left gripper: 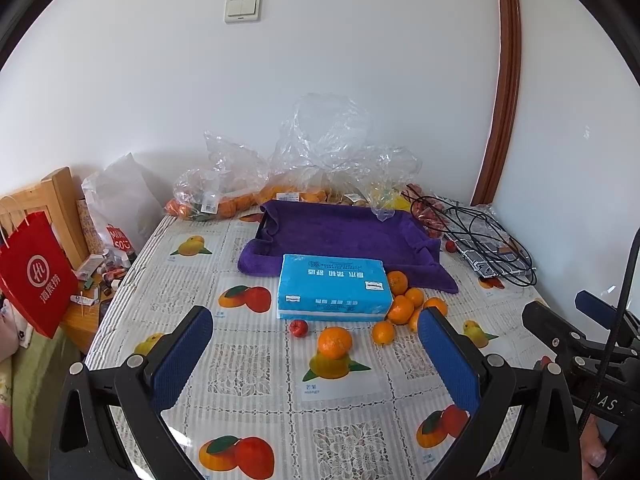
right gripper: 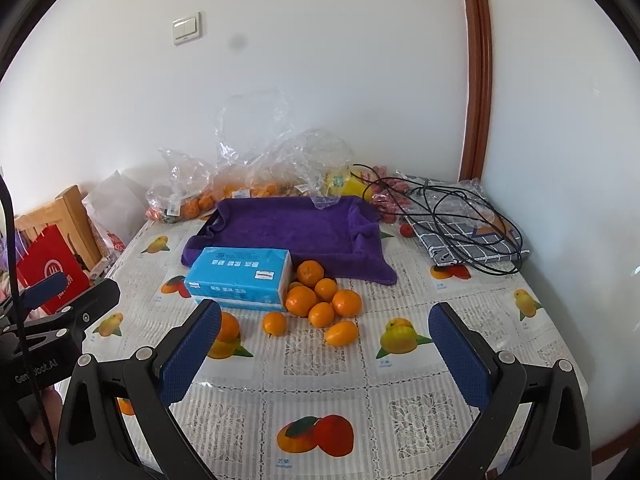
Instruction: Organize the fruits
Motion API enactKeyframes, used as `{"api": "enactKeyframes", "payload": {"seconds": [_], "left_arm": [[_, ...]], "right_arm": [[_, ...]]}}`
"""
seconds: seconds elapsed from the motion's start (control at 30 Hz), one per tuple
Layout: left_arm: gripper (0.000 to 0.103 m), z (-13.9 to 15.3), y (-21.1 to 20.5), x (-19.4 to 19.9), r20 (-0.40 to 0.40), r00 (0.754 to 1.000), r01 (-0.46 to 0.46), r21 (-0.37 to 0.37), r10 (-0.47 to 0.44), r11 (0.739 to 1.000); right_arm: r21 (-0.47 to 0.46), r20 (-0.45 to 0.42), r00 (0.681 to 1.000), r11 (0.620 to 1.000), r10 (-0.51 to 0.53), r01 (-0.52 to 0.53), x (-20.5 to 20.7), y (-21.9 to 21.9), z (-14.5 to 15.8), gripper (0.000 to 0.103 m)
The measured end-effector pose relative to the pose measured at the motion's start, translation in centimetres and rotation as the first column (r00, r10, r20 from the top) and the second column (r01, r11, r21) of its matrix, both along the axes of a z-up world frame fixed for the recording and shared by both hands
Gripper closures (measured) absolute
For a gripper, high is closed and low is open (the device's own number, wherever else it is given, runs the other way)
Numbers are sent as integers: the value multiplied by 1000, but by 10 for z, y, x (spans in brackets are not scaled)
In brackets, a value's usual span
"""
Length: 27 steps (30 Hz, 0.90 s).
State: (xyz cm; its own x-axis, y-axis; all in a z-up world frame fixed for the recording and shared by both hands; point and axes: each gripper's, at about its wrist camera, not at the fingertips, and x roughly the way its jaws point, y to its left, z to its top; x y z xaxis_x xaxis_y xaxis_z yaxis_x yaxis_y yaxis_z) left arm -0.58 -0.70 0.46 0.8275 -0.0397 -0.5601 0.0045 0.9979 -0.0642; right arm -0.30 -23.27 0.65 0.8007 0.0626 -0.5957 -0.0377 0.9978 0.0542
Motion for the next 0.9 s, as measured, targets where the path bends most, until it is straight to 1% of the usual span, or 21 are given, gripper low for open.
{"api": "enactKeyframes", "payload": {"seconds": [0.37,0.53,0.63,0.77,0.9], "left_arm": [[0,-1,0,0,-5,1000,2,-2,-2,1000],[0,-1,2,0,-3,1000,4,-10,-4,1000],[0,-1,1,0,-1,1000,4,1,-4,1000],[0,0,1,-1,3,1000,8,-5,-8,1000],[0,1,0,0,1,1000,5,7,-5,1000]], "right_arm": [[12,1,1000,1000,-1,1,0,-1,1,1],[0,3,1000,1000,-4,4,-1,-1,1,1],[18,0,1000,1000,-4,4,-1,-4,1,1],[14,5,1000,1000,-6,6,-1,-3,2,1],[17,7,1000,1000,1,-1,-2,-2,2,1]]}}
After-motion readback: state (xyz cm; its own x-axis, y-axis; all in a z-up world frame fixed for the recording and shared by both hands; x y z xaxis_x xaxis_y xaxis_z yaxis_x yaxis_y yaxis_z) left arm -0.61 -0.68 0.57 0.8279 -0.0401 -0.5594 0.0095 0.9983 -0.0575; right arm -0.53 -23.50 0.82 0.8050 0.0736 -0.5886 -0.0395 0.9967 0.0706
